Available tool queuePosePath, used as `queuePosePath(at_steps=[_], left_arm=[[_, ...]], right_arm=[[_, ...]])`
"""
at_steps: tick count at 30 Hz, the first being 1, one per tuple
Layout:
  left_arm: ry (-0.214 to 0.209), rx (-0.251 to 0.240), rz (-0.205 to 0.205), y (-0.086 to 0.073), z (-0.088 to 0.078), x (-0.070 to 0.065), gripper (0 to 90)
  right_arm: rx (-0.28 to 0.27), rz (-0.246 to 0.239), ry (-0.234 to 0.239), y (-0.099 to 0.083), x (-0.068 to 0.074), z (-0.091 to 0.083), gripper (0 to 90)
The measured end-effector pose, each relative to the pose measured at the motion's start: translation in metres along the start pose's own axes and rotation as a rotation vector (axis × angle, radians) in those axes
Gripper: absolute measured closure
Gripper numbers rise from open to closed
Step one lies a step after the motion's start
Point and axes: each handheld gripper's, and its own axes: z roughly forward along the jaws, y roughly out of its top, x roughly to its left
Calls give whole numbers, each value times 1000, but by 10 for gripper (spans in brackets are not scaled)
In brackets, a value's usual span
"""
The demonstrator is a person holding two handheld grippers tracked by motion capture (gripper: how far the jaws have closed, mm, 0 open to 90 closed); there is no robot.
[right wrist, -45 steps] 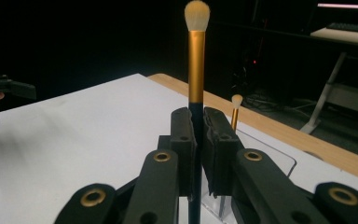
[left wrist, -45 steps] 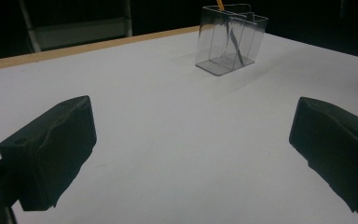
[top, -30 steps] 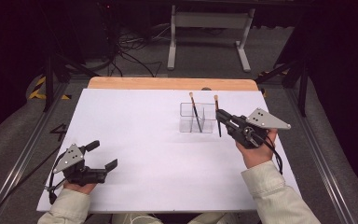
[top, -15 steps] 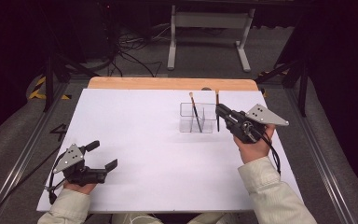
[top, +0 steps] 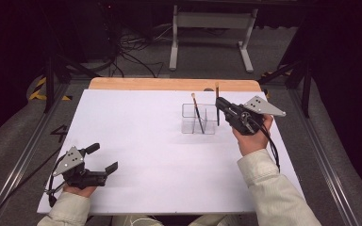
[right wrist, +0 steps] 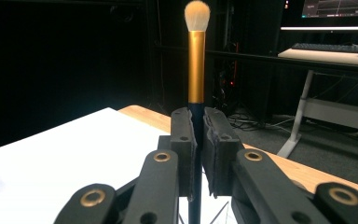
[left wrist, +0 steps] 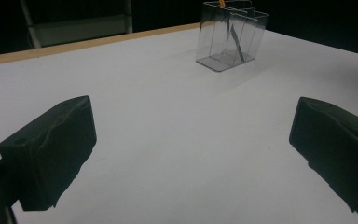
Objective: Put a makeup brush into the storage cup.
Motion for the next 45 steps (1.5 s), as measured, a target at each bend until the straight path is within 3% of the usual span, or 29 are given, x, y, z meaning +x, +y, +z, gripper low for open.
queuePosePath(at_steps=[9,22,30,45], left_arm=[[-3,0,-1,0,0,0,12],[-8,5,-1,0,1,0,12],[-9,3,-1,0,2,1,12],[-14,3,-4,0,3,1,12]], right_arm=[[3,15,-19,6,-7,14,836],[14,17,-31,10,-7,32,836],[14,6,-13,16,2,42,836],[19,13,-7,17,8,59,833]])
